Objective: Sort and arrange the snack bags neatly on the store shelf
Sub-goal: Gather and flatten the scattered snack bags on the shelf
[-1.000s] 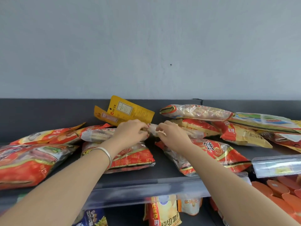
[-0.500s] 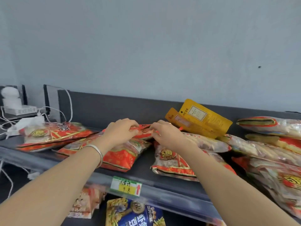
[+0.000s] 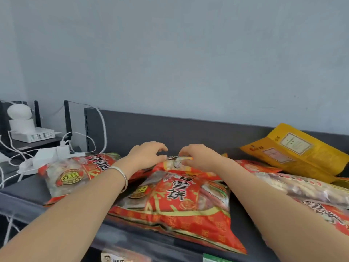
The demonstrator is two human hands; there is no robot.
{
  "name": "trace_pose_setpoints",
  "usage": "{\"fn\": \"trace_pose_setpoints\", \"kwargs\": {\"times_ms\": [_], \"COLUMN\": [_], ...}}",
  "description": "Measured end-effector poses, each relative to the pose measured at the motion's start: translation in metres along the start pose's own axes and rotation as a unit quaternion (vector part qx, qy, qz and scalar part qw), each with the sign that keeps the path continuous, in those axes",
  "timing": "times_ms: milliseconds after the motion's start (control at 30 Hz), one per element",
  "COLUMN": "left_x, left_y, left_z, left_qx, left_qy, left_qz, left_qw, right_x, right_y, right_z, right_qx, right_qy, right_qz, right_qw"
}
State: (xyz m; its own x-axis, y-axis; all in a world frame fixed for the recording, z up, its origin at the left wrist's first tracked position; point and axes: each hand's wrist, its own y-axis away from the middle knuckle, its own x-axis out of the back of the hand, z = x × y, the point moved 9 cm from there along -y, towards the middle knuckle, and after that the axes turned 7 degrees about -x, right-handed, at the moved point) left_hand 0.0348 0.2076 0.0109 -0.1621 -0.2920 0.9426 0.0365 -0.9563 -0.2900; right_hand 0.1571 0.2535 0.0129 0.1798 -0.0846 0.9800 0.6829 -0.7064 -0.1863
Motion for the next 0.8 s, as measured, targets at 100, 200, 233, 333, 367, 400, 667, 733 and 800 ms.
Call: {"fn": "trace_pose_setpoints", "kwargs": {"times_ms": [100,200,233,333,367,400,667,733,800], "left_x": [0.008,0.022,0.025,0.026,0.024,0.020,0.000,0.002,0.010], "left_y": [0.004,0.016,0.022,0.046,0.056,0.067,0.111,0.114,0.114], "left_z": [-0.040,-0.090,-0.108,-0.167,-0.185,-0.203,-0.232,-0.229,-0.221], "left_qx": [0.023,0.076,0.100,0.179,0.206,0.234,0.318,0.315,0.291], "left_qy": [-0.037,-0.072,-0.080,-0.079,-0.069,-0.057,0.036,0.053,0.088], "left_qz": [0.003,0.005,0.003,-0.016,-0.026,-0.036,0.024,0.064,0.118], "left_qw": [0.999,0.995,0.992,0.981,0.976,0.970,0.947,0.945,0.945], "right_x": [-0.009,-0.019,-0.023,-0.040,-0.048,-0.057,-0.097,-0.097,-0.093], "right_y": [-0.030,-0.057,-0.064,-0.088,-0.094,-0.100,-0.116,-0.115,-0.112], "right_z": [-0.039,-0.084,-0.099,-0.130,-0.136,-0.141,-0.157,-0.153,-0.149], "right_qx": [0.028,0.057,0.063,0.058,0.045,0.028,-0.113,-0.140,-0.170], "right_qy": [-0.003,-0.011,-0.005,0.016,0.012,-0.004,-0.193,-0.226,-0.283], "right_qz": [-0.028,-0.071,-0.089,-0.142,-0.158,-0.172,-0.194,-0.190,-0.189], "right_qw": [0.999,0.996,0.994,0.988,0.986,0.985,0.955,0.945,0.925]}}
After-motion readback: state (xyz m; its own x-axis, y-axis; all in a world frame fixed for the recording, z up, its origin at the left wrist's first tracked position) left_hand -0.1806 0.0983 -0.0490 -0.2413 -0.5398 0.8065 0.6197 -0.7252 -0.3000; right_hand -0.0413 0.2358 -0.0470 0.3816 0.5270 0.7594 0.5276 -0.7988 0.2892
